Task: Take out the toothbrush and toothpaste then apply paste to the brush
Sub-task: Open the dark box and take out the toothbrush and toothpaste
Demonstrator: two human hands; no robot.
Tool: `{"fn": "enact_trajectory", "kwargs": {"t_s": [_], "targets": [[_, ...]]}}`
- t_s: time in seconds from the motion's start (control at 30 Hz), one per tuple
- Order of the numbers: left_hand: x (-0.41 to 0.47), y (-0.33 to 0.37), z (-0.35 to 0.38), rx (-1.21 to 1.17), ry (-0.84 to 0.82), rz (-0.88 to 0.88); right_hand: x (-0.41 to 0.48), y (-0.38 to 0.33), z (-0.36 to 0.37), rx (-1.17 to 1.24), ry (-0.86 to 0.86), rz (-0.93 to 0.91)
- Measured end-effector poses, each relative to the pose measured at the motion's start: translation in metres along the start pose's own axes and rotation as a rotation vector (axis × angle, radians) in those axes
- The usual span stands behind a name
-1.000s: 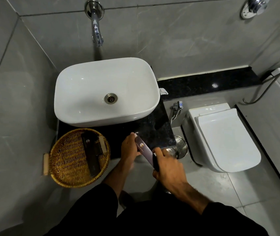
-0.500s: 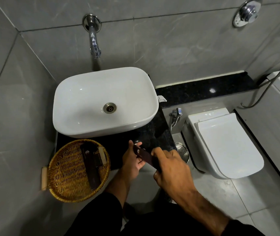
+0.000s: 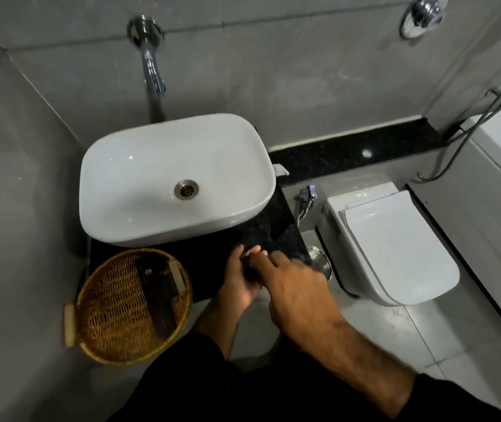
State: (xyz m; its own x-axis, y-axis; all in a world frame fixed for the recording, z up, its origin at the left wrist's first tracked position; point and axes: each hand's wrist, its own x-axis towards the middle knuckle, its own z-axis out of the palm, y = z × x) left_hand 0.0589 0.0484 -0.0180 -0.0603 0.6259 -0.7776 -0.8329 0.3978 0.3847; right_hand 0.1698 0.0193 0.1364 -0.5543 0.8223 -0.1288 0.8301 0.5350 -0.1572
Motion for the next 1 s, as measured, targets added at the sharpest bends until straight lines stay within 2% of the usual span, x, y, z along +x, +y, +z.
{"fn": "enact_trajectory", "kwargs": {"t_s": [0.13, 0.43, 0.57, 0.63, 0.77, 0.9, 1.0], "targets": [[-0.005, 0.007, 0.010, 0.022, -0.053, 0.009, 0.001, -0.002, -0.022, 0.004, -0.014, -0.001], [0.002, 0.017, 0.013, 0.037, 0.135, -0.068, -0.003, -0.008, -0.054, -0.018, -0.052, -0.018], [0.011, 0.019, 0.008, -0.046, 0.139, -0.087, -0.016, -0.001, -0.080, 0.009, -0.014, -0.001], [0.013, 0.020, 0.011, -0.021, 0.128, -0.085, -0.020, 0.006, -0.092, 0.048, -0.026, 0.031], [0.017, 0.027, 0.010, 0.040, 0.093, -0.091, -0.026, 0.014, -0.107, 0.274, -0.039, 0.117], [0.015, 0.038, 0.010, 0.067, 0.073, -0.049, -0.029, 0.023, -0.111, 0.462, 0.088, 0.205], [0.014, 0.047, 0.011, -0.129, -0.026, -0.152, -0.027, 0.035, -0.116, 0.608, 0.281, 0.240]]}}
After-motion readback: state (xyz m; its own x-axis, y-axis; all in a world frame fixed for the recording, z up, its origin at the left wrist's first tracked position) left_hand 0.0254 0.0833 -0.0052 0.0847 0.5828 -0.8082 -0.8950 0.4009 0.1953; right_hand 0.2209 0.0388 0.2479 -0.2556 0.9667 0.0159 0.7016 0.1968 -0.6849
